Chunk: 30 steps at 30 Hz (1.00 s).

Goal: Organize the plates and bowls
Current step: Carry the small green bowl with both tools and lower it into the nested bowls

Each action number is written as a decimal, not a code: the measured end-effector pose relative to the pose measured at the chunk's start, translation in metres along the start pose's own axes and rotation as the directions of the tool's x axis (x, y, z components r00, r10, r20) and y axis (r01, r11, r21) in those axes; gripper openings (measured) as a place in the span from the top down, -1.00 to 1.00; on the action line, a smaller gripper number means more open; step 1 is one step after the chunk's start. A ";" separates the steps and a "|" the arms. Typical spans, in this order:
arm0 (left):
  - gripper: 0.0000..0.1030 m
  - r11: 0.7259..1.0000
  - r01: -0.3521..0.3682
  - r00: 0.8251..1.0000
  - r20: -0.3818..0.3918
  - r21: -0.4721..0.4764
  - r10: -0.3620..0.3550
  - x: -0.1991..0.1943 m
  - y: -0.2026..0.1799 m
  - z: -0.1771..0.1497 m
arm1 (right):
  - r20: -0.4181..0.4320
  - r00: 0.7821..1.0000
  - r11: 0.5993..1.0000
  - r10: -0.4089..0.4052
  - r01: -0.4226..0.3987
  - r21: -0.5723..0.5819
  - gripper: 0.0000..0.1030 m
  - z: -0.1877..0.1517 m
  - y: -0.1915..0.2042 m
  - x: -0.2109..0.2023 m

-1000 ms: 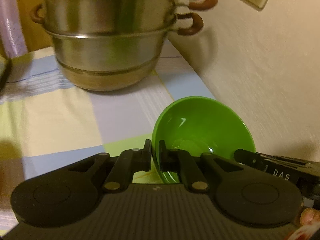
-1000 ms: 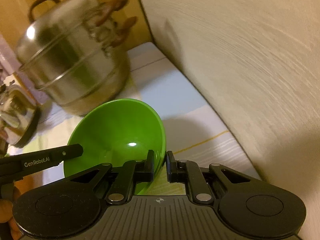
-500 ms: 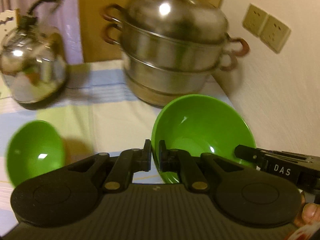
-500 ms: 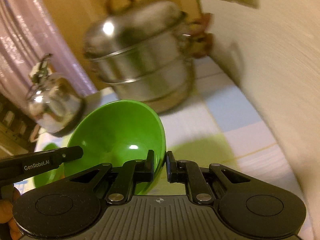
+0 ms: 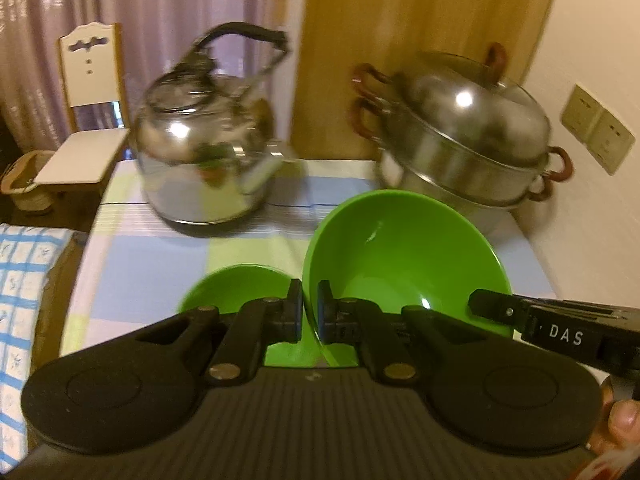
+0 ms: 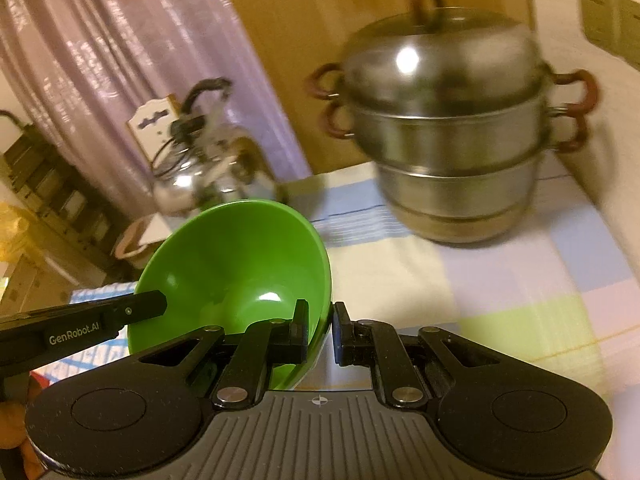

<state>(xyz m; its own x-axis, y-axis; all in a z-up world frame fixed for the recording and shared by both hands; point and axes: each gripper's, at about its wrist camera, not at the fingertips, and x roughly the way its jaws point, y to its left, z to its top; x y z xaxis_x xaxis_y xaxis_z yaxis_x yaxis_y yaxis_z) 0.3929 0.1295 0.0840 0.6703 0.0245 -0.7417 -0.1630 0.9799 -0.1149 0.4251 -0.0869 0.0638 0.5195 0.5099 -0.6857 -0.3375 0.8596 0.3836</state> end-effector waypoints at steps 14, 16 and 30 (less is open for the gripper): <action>0.89 0.994 -0.074 0.997 -0.022 -0.081 0.072 0.018 0.082 -0.020 | -0.070 0.997 0.996 0.032 -0.037 -0.075 0.78 -0.006 0.064 0.071; 0.89 0.993 -0.076 0.997 -0.031 -0.093 0.074 0.025 0.088 -0.024 | -0.081 0.996 0.996 0.030 -0.037 -0.083 0.78 -0.008 0.066 0.080; 0.88 0.990 -0.074 0.995 -0.073 -0.122 0.065 0.067 0.110 -0.046 | -0.130 0.991 0.996 0.011 -0.023 -0.090 0.78 -0.022 0.060 0.123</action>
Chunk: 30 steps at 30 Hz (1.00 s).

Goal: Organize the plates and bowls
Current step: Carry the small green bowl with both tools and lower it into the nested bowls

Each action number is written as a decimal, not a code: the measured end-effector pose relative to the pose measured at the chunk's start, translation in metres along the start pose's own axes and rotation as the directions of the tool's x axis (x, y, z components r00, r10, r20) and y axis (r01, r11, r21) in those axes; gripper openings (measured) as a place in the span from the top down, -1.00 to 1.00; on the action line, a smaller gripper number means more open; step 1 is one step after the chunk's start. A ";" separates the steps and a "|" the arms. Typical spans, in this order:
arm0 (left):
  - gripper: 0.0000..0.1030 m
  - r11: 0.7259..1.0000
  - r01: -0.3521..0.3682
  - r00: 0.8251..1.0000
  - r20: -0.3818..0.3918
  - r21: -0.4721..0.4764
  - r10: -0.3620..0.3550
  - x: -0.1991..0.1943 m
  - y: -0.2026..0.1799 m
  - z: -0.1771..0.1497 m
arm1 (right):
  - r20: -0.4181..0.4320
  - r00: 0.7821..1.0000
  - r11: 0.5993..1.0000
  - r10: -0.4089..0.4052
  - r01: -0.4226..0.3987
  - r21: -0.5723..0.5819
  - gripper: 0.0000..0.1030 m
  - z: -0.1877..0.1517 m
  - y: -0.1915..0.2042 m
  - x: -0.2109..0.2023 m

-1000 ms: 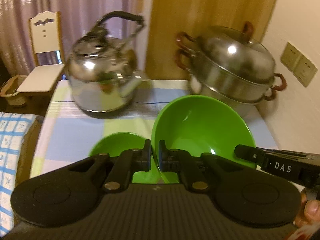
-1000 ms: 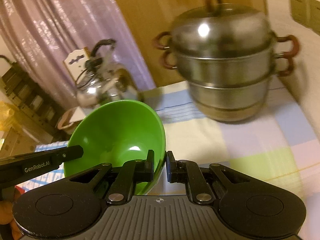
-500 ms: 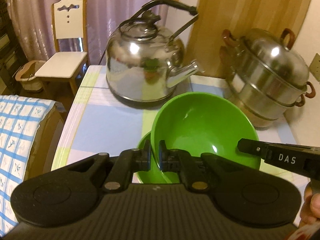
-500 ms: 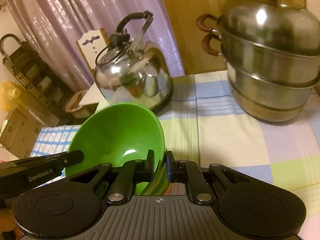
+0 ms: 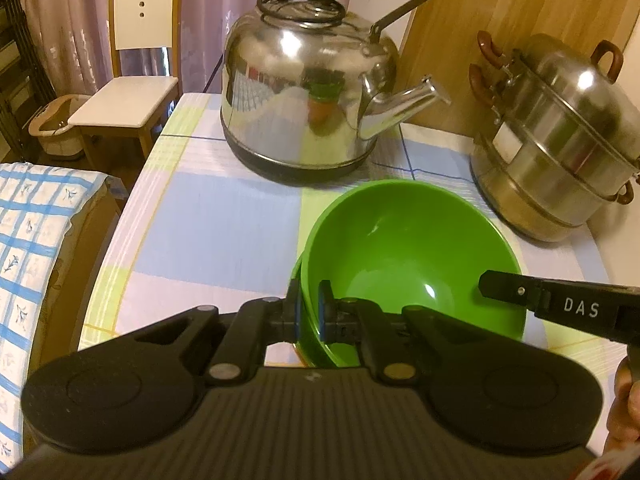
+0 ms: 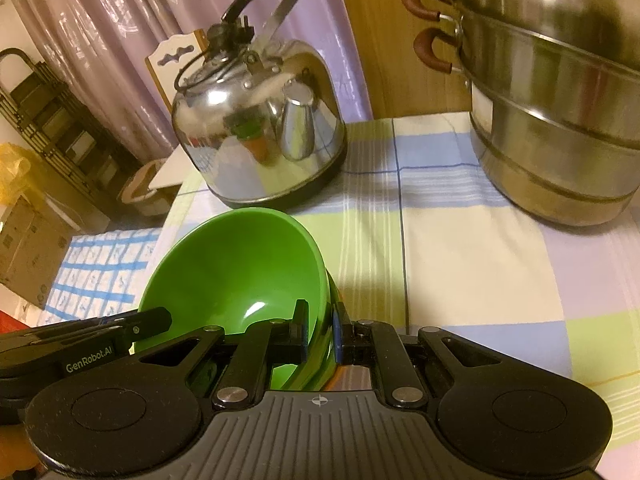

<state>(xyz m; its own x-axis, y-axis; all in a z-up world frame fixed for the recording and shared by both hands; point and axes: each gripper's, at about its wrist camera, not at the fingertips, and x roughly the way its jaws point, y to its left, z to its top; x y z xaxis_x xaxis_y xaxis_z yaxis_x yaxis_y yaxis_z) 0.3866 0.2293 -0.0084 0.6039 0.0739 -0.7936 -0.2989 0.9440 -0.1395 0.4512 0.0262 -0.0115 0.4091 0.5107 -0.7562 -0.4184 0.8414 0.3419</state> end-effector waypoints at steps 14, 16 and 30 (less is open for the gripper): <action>0.88 1.000 0.000 1.000 -0.006 -0.008 0.000 0.017 0.004 -0.005 | -0.005 1.000 1.000 -0.017 0.017 -0.007 0.78 -0.006 0.000 0.014; 0.88 1.000 -0.003 1.000 -0.004 -0.002 0.003 0.018 0.004 -0.006 | -0.004 1.000 1.000 -0.020 0.020 -0.013 0.78 -0.006 0.001 0.014; 0.86 1.000 -0.003 1.000 0.001 -0.008 0.003 0.021 0.005 -0.009 | 0.013 1.000 0.999 -0.019 0.020 -0.025 0.77 -0.010 0.000 0.017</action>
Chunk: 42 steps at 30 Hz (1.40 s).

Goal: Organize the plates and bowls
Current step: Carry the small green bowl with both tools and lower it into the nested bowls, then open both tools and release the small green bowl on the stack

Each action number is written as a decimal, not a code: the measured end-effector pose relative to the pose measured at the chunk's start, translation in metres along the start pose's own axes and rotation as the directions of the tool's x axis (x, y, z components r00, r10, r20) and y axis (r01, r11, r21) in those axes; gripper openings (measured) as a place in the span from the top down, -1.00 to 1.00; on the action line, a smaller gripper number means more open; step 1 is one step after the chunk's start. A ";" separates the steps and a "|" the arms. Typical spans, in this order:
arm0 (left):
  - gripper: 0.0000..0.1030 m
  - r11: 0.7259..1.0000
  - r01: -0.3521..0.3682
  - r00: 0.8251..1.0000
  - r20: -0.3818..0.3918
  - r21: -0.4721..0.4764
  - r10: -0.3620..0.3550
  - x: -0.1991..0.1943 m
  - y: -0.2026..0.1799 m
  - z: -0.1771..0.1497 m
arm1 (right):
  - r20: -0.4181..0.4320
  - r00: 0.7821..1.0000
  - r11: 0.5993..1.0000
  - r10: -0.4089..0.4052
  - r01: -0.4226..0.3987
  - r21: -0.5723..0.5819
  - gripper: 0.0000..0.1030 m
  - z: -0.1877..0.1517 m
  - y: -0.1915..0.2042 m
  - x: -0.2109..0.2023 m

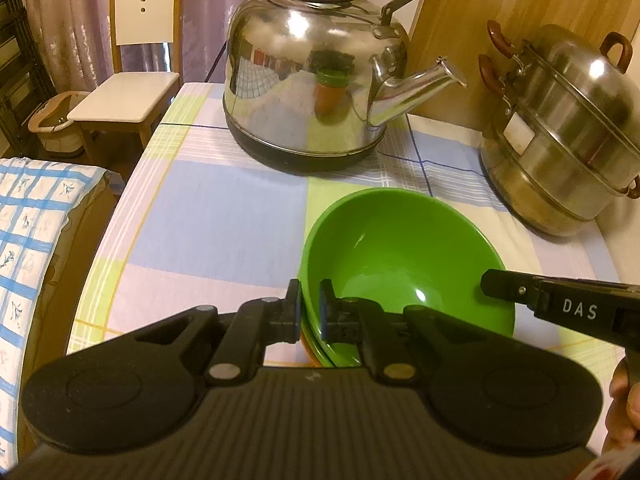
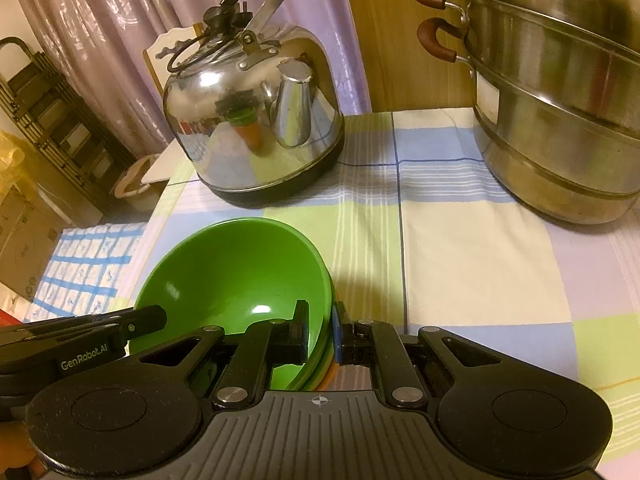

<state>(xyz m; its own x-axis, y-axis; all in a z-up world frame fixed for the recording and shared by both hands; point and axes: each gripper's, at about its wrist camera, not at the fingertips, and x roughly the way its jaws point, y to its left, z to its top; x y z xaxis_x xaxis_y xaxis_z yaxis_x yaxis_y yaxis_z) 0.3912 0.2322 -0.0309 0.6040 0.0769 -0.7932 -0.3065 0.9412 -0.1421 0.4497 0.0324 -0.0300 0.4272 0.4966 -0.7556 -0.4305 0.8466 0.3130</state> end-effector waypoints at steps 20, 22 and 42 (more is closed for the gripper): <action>-0.17 0.999 -0.023 0.992 0.121 -0.030 0.026 -0.082 -0.023 -0.030 | 0.012 0.999 0.997 0.034 -0.034 0.069 -0.12 -0.030 -0.012 -0.065; -0.39 0.999 -0.036 0.991 0.127 -0.037 0.040 -0.095 -0.026 -0.041 | 0.015 0.999 0.997 0.032 -0.033 0.064 -0.13 -0.040 -0.014 -0.079; -0.82 0.997 -0.057 0.981 0.185 -0.042 0.064 -0.190 -0.058 -0.148 | 0.010 1.000 0.996 0.010 -0.011 0.093 -0.20 -0.142 -0.025 -0.181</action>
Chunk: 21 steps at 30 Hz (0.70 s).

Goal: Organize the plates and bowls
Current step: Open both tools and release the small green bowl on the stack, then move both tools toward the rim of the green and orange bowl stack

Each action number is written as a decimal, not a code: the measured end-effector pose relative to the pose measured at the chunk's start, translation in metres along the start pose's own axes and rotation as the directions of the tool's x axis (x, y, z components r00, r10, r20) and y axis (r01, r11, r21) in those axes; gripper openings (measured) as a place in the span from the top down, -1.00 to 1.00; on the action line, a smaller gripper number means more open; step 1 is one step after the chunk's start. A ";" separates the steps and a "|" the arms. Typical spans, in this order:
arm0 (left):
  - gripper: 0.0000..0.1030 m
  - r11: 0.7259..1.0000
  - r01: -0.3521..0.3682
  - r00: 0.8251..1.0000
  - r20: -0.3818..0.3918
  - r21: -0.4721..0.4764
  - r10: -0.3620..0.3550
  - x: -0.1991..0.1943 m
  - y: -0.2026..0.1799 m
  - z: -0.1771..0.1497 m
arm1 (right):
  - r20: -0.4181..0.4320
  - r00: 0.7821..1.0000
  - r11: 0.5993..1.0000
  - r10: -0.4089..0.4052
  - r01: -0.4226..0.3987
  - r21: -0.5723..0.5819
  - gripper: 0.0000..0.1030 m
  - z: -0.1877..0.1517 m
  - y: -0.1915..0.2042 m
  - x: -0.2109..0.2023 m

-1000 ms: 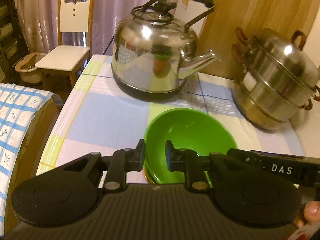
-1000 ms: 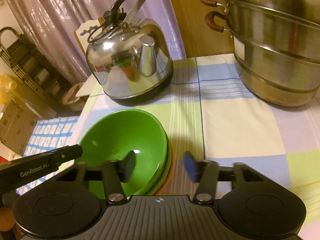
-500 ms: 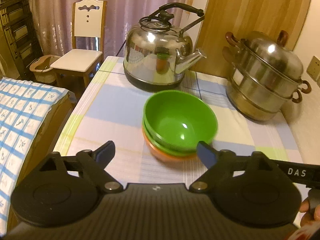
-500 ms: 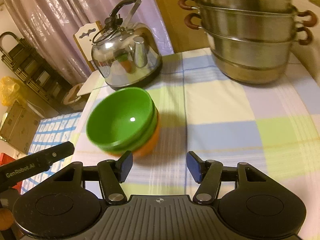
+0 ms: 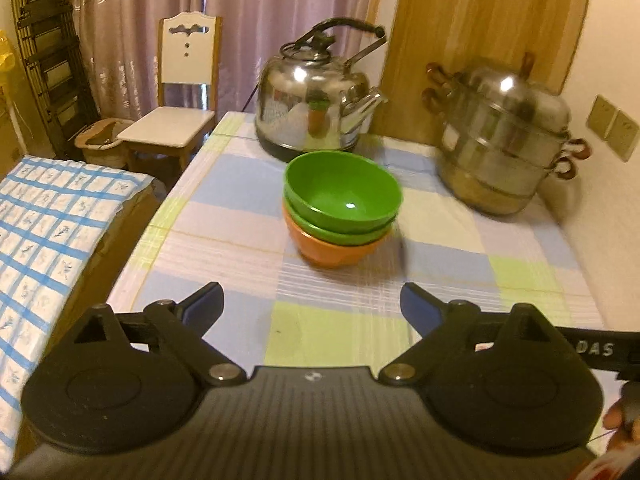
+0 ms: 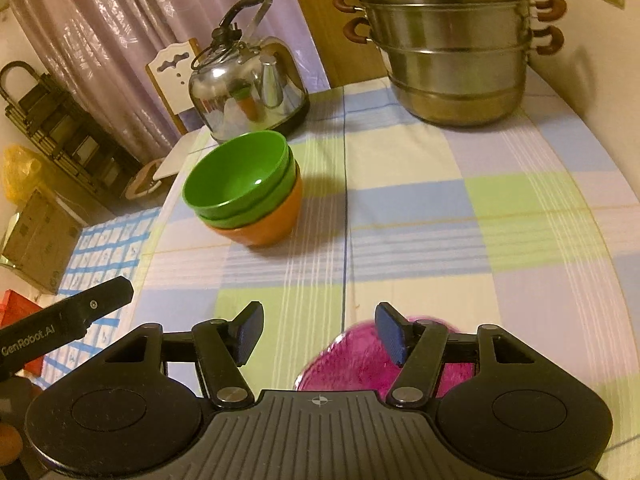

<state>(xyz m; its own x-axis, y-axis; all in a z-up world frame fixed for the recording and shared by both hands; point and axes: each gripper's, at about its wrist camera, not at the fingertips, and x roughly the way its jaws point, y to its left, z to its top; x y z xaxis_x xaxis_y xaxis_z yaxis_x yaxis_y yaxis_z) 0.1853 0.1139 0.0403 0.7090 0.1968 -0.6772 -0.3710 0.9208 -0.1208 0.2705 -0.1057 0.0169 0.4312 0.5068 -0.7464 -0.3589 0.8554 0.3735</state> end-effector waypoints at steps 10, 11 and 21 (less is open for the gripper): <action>-0.82 1.000 0.003 1.000 -0.024 0.005 -0.003 -0.011 -0.004 -0.012 | -0.014 1.000 1.000 -0.007 0.008 0.022 -0.21 -0.015 -0.007 -0.006; -0.82 1.000 0.005 1.000 -0.027 0.004 -0.005 -0.010 -0.004 -0.012 | -0.014 1.000 1.000 -0.006 0.006 0.023 -0.21 -0.015 -0.008 -0.007; -0.82 1.000 0.022 0.999 -0.047 0.005 -0.021 0.001 -0.008 -0.012 | -0.021 1.000 0.999 -0.010 0.011 0.039 -0.21 -0.008 -0.016 -0.002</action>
<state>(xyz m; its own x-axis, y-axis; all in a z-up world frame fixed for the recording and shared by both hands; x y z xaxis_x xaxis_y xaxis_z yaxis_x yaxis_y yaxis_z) 0.1819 0.1032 0.0314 0.6876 0.1608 -0.7081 -0.3522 0.9266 -0.1315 0.2685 -0.1209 0.0078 0.4173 0.4957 -0.7616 -0.3217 0.8644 0.3864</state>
